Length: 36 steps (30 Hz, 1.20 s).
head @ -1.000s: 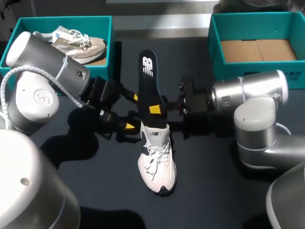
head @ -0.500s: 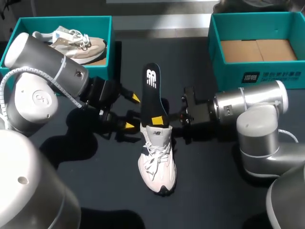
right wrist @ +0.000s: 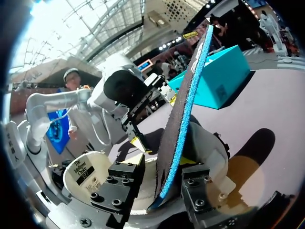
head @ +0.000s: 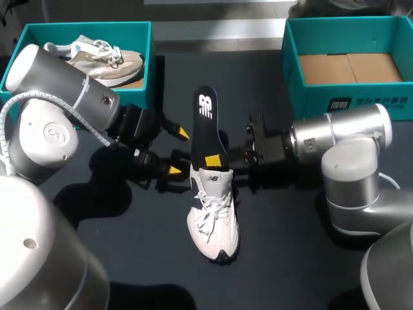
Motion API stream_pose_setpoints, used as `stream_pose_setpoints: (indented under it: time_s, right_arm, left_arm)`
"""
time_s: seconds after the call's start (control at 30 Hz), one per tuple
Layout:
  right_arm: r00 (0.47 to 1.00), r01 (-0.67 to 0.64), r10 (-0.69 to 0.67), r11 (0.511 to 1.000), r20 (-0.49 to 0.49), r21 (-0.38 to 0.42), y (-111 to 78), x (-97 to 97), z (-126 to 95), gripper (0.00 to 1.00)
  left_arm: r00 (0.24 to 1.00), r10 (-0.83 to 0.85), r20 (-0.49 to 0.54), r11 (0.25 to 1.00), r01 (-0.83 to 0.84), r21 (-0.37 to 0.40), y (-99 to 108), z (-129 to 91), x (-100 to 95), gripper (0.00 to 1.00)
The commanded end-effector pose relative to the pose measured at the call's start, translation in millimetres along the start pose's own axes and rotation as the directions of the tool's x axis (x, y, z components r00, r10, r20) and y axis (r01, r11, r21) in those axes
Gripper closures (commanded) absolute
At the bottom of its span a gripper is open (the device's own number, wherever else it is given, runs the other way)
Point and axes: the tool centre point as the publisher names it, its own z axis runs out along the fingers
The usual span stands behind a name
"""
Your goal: Take the shoe out of the shoebox, open the shoe tongue, remove and reinsert the insole, then place the shoe into the shoebox
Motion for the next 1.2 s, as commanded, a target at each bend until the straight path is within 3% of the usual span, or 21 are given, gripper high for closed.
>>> stream_pose_setpoints:
  time_s: [0.03, 0.13, 0.23, 0.27, 0.3, 0.47, 0.87, 1.2]
  right_arm:
    - [1.000, 0.013, -0.013, 1.000, -0.002, 0.010, 9.0, -3.7, 2, 0.60]
    - [0.999, 0.037, -0.037, 0.999, -0.003, 0.016, 17.4, -8.0, 1, 0.62]
    - [0.998, 0.066, -0.066, 0.998, -0.008, 0.017, 26.8, -14.7, 0, 0.71]
    - [0.998, 0.067, -0.066, 0.998, -0.012, 0.023, 29.1, -16.8, 0, 0.78]
    - [0.998, 0.067, -0.066, 0.997, -0.018, 0.033, 29.8, -18.3, 0, 1.00]
    - [0.998, 0.048, -0.046, 0.998, -0.049, 0.046, 22.6, -17.9, 3, 1.00]
    - [0.997, -0.055, 0.057, 0.998, -0.051, 0.027, -18.9, 2.3, 5, 1.00]
    - [0.994, -0.094, 0.096, 0.994, -0.050, 0.047, -24.0, 11.9, 6, 1.00]
  left_arm:
    - [1.000, -0.001, 0.000, 1.000, 0.001, -0.004, -1, 0, 0.7, 0.00]
    - [1.000, -0.001, 0.000, 1.000, 0.001, -0.004, -1, 0, 0.7, 0.00]
    - [1.000, -0.001, 0.000, 1.000, 0.001, -0.004, -1, 0, 0.7, 0.00]
    - [1.000, -0.001, 0.000, 1.000, 0.001, -0.004, -1, 0, 0.7, 0.00]
    - [1.000, -0.001, 0.000, 1.000, 0.001, -0.004, -1, 0, 0.7, 0.00]
    - [1.000, -0.001, 0.000, 1.000, 0.001, -0.004, -1, 0, 0.7, 0.00]
    - [1.000, -0.001, 0.000, 1.000, 0.001, -0.004, -1, 0, 0.7, 0.00]
    - [1.000, -0.001, 0.000, 1.000, 0.001, -0.004, -1, 0, 0.7, 0.00]
